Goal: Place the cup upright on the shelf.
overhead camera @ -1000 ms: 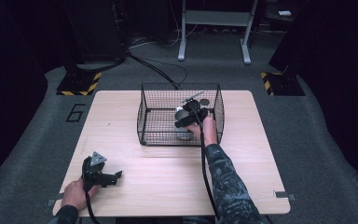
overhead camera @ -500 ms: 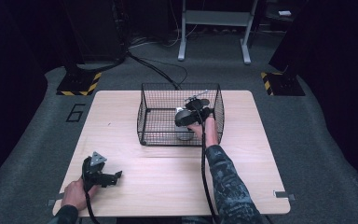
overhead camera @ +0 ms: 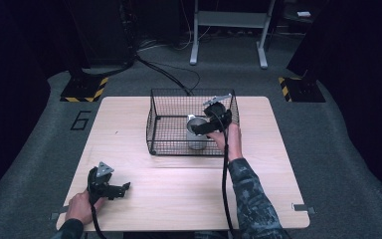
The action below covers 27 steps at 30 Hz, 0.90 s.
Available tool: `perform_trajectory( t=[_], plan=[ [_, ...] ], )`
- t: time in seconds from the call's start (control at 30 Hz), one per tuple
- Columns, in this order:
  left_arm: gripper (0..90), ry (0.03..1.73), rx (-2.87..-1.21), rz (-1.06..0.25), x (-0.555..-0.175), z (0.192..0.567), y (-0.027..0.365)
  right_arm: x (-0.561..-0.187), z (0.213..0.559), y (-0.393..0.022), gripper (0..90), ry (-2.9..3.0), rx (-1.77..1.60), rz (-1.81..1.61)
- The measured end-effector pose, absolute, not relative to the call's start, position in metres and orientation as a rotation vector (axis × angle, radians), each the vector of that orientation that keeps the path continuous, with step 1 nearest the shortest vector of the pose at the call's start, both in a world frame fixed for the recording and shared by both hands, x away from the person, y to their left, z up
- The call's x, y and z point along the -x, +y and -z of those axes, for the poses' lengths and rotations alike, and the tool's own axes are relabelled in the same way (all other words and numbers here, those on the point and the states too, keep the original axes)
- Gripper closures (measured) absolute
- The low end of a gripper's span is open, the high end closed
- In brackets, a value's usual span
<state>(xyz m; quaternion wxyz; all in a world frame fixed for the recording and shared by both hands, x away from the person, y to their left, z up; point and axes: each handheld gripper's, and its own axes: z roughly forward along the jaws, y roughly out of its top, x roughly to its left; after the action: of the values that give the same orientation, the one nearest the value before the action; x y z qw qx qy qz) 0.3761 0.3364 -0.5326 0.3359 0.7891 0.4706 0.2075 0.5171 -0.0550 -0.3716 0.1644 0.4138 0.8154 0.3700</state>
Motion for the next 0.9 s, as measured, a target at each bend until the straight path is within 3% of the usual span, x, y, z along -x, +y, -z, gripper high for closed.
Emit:
perform_trajectory(
  t=[0.5,0.9],
  plan=[
    [0.1,1.228,-2.058,-0.541,-0.376,0.533,0.336,-0.456,0.343,-0.095,0.0,2.285,-1.081,-1.068],
    [0.1,1.228,-2.059,-0.541,-0.376,0.532,0.336,-0.420,0.379,-0.162,0.0,2.220,-1.206,-1.004]
  ],
)
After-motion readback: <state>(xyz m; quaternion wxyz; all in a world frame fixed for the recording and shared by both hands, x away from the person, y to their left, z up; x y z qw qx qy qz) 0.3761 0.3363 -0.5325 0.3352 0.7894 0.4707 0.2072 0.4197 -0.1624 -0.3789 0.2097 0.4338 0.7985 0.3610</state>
